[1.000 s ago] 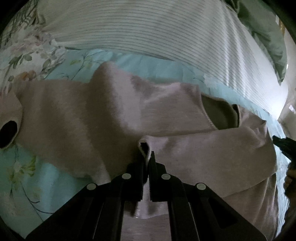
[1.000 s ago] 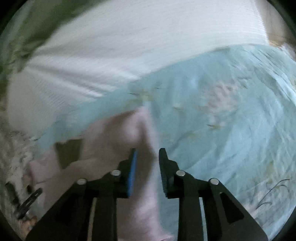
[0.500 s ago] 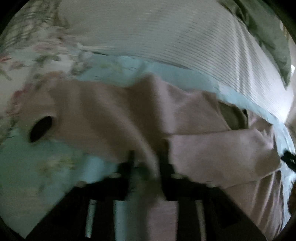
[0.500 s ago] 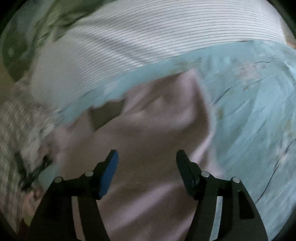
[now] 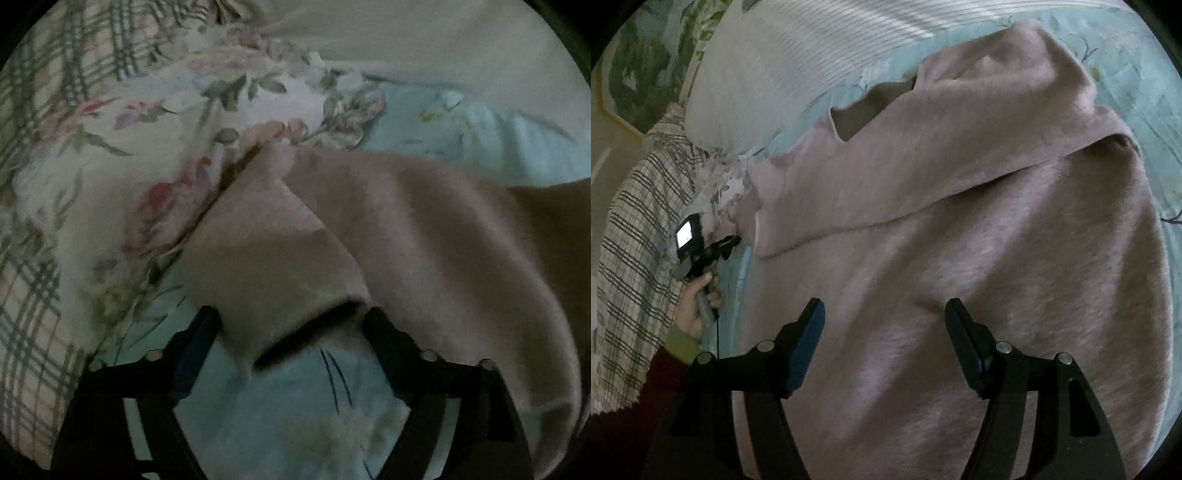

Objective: Fold small clothes

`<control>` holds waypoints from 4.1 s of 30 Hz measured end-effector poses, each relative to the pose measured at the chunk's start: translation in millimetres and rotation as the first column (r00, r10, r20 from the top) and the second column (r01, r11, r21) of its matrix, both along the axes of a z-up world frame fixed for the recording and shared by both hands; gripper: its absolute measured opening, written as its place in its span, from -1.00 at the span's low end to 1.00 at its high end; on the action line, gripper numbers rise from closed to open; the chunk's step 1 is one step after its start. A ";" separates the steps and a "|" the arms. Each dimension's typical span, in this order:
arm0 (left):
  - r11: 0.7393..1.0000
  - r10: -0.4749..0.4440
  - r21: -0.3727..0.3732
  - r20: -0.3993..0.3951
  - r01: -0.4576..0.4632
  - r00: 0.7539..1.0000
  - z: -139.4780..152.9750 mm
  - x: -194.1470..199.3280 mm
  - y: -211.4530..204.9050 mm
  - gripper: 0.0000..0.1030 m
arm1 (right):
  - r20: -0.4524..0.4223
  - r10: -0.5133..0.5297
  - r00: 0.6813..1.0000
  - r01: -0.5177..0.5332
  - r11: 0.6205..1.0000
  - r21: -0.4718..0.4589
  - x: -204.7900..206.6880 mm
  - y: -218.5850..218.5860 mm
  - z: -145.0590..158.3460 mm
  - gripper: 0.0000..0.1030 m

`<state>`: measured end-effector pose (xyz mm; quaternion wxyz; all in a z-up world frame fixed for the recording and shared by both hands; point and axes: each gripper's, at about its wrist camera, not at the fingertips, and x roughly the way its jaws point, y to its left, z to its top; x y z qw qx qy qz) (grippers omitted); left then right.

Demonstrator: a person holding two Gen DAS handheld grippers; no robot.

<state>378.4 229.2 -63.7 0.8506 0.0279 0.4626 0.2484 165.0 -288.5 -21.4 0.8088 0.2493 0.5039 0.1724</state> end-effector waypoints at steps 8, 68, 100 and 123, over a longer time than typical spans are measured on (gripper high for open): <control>0.958 -0.078 -0.261 0.173 0.122 0.982 33.9 -27.7 12.1 -0.93 | 0.026 -0.011 1.000 0.011 1.000 0.022 -3.1 1.0 6.8 0.33; 0.876 -0.098 -0.450 0.183 0.172 0.978 -9.8 -80.1 -152.7 0.22 | 0.227 0.000 0.974 -0.014 0.998 0.058 105.4 -51.0 72.7 -0.91; 0.862 0.043 -0.487 0.353 0.144 0.935 -14.2 -123.0 -135.7 0.23 | -0.030 0.492 0.870 -0.493 0.870 0.005 274.8 172.7 46.4 0.59; 0.777 0.117 -0.607 0.402 0.168 0.908 -15.1 -137.8 -111.1 0.24 | 0.039 0.579 0.814 -0.575 0.795 0.196 292.1 257.4 35.8 0.67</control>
